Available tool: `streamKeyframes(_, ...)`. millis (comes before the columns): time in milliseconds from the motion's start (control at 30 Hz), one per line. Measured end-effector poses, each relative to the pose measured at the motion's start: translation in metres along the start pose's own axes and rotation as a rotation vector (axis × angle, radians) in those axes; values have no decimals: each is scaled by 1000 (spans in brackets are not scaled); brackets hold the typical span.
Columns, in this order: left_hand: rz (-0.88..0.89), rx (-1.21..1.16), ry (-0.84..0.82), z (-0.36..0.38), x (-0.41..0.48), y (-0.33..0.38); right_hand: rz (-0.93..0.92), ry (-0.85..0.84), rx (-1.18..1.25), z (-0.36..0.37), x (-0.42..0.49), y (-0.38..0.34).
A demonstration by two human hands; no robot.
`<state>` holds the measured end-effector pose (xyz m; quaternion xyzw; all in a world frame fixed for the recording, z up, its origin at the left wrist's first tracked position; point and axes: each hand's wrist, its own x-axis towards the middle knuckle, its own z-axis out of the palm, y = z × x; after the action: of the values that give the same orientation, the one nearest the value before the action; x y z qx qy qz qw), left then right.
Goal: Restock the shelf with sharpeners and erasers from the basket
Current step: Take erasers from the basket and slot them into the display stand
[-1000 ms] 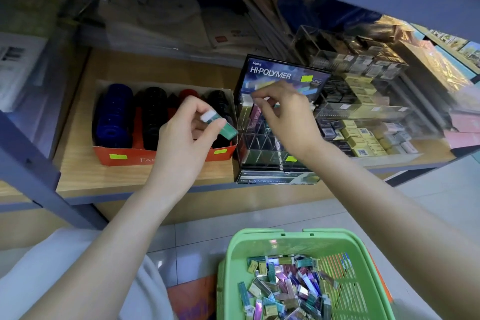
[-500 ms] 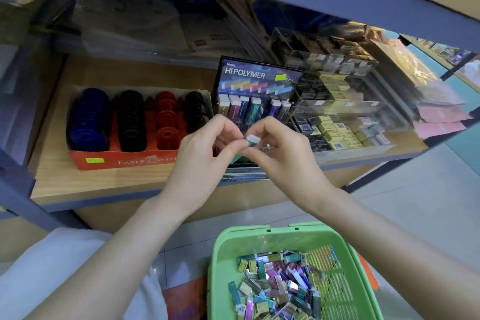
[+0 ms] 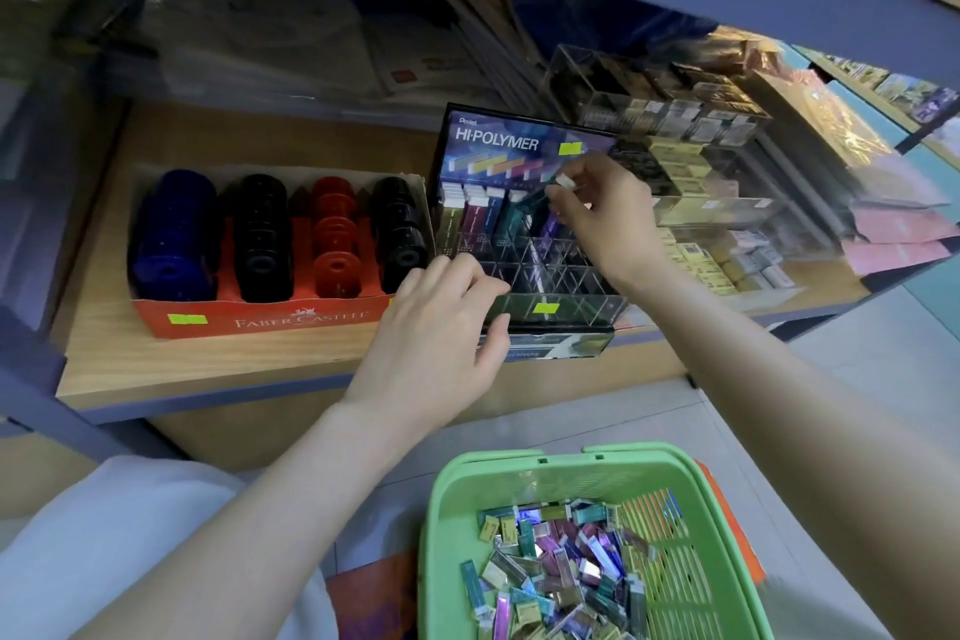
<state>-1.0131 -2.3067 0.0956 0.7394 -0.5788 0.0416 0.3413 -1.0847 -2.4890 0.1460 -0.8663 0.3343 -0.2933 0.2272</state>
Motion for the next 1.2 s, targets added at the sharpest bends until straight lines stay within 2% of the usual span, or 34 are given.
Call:
streamKeyframes(167, -6, 1, -27, -1, -2, -2, -168, -189, -176, 6, 14, 5)
streamKeyframes(300, -9, 14, -27, -1, -2, -2, -288, -219, -342, 10, 18, 9)
streamKeyframes(767, -10, 54, -56, -5, -5, -1, -332, -89, -516, 12, -7, 4)
streamKeyframes(900, 76, 112, -8, -8, -16, 2, -447, 50, -434, -9, -51, 12)
streamKeyframes(1000, 187, 118, 3, -6, -38, 11, -471, 91, -407, -27, -96, 31)
streamKeyframes(1100, 248, 106, -146, 9, -68, 16, -457, 56, -422, -35, -146, 64)
streamKeyframes(1200, 233, 141, -394, 37, -91, 13, -329, -124, -443, -27, -195, 112)
